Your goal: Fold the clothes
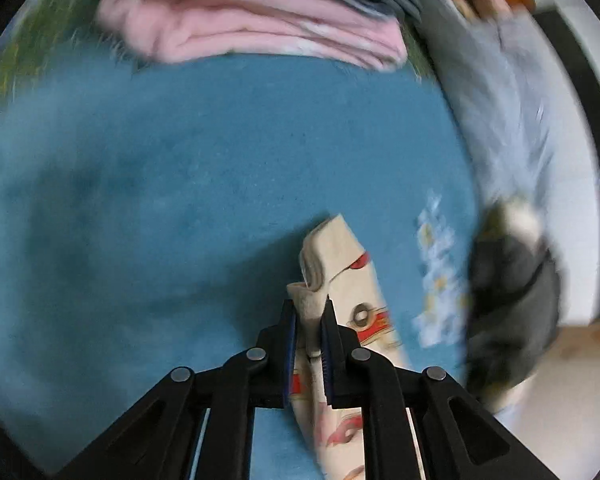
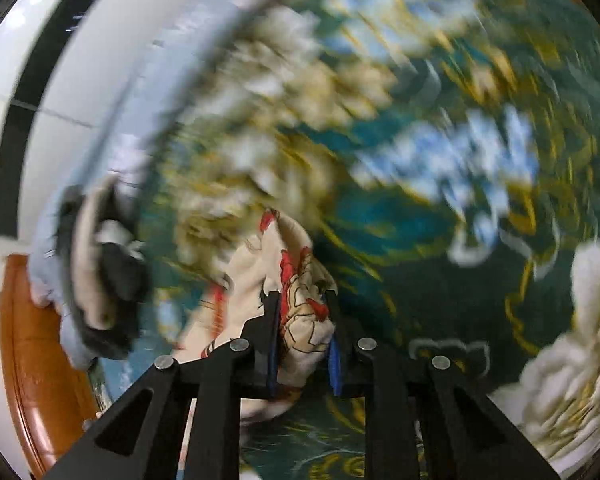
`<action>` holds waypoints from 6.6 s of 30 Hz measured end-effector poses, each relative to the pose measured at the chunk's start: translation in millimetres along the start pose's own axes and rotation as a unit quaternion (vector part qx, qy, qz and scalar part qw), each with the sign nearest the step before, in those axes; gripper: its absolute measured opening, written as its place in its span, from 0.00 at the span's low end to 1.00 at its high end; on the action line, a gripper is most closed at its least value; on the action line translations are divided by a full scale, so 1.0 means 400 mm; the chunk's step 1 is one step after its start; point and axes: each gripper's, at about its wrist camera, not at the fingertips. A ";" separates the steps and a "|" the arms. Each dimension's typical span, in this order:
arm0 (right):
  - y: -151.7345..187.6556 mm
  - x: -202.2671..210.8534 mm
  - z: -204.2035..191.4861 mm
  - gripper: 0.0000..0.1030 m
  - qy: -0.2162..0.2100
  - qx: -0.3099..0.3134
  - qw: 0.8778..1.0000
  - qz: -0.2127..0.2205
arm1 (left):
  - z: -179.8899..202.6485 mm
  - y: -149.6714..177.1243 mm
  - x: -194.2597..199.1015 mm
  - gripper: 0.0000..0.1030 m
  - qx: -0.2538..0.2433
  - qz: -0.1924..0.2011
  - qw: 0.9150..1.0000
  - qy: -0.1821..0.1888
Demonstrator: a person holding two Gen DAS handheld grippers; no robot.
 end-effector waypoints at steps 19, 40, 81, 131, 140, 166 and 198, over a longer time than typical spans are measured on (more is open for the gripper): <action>0.012 -0.006 0.010 0.24 0.022 0.021 0.999 -0.019 | 0.504 0.309 0.098 0.12 -0.323 0.016 0.942 0.090; 0.012 -0.035 0.039 0.26 0.027 0.012 0.999 -0.036 | 0.584 0.906 -0.230 0.22 -0.494 -0.247 0.833 0.028; 0.674 0.106 -0.796 0.20 -0.065 0.486 0.870 0.058 | 0.039 0.354 0.028 0.60 0.107 -0.077 0.967 0.218; 0.782 -0.222 -0.909 0.14 0.007 0.520 0.848 -0.103 | 0.003 0.413 -0.110 0.61 0.155 -0.197 0.952 0.178; 0.704 -0.191 -0.891 0.35 -0.064 0.446 0.884 -0.122 | 0.045 0.419 -0.092 0.62 0.116 -0.203 0.953 0.194; 0.534 -0.151 -0.696 0.36 -0.026 0.396 0.913 -0.096 | 0.100 0.496 -0.133 0.63 0.005 -0.292 0.952 0.089; 0.507 -0.161 -0.644 0.36 -0.036 0.350 0.929 -0.115 | 0.094 0.446 -0.103 0.21 -0.012 -0.226 0.967 0.117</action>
Point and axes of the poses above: each gripper's, at about its wrist camera, not at the fingertips, and x roughly against the way its jaws point, z to its right, y to its underside, and after that the axes turned 11 degrees about y, right-handed
